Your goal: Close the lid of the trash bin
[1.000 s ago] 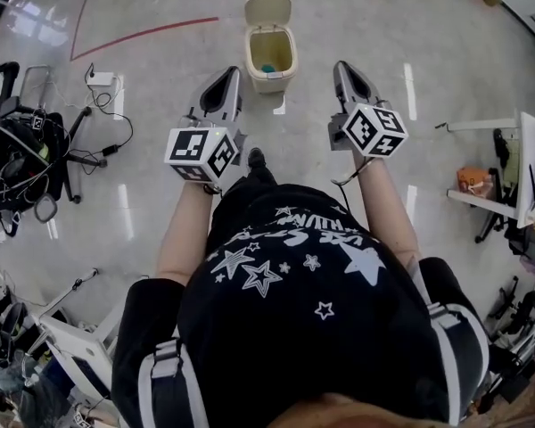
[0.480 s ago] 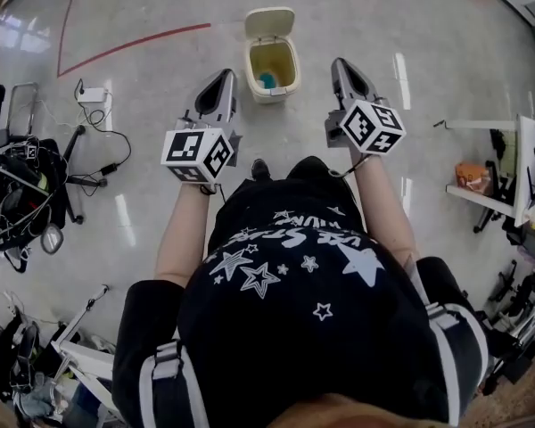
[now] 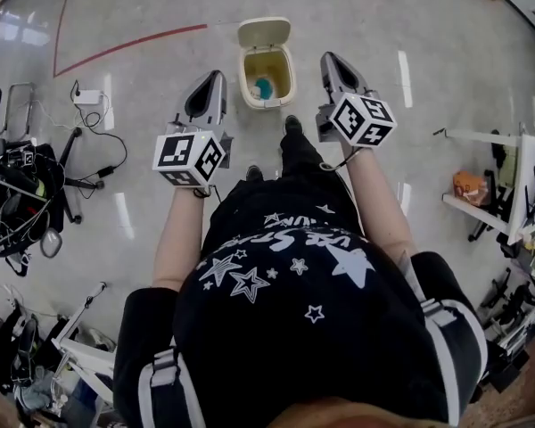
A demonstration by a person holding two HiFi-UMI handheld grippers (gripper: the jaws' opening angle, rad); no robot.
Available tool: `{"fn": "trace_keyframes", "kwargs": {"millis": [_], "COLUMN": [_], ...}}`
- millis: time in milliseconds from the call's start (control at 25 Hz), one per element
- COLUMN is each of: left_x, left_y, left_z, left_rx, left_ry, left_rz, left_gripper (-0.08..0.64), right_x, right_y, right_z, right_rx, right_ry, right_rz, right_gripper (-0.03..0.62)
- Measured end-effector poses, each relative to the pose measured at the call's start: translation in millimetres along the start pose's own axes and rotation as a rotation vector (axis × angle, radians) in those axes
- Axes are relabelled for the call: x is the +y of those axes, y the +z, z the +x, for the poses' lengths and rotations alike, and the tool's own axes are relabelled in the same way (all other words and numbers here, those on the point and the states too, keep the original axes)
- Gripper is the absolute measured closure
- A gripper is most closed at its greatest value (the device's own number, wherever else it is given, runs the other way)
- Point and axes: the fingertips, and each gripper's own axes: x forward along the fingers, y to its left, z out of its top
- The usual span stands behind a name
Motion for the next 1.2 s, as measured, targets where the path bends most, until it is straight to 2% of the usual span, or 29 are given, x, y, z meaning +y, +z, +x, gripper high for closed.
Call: {"fn": "trace_keyframes", "kwargs": {"millis": [240,400,560,840,1040,1200], "left_x": [14.2,14.4,12.8,23.1,30.4,52.0], "left_y": [-6.2,-11.4,-14.6,-35.8,-57.6,-77.5], "left_z": [48.8,81.5,110.9,144.2,164.4,181.4], "left_rx": [0.031,0.058,0.067,0.091,0.14,0.172], "left_ry": [0.064,0.097,0.125,0.225,0.219,0.193], "left_rz": [0.003,0.034,0.043,0.035,0.047,0.015], "left_gripper": [0.549,0.548,0.548,0.548,0.548,0.549], "right_x": [-27.1,-46.1,-72.5,-101.5,-109.4,-110.5], "right_y": [15.4,23.6,11.7,-9.5,-28.0,-41.1], "right_z": [49.9,72.4,96.4,130.7,149.0,170.5], "right_rx": [0.031,0.058,0.119,0.207,0.264,0.288], "right_ry": [0.052,0.084,0.129,0.167,0.17,0.157], "right_rz": [-0.026,-0.016,0.008,-0.009,-0.028,-0.059], "right_gripper": [0.586,0.586,0.586,0.586,0.586,0.586]}}
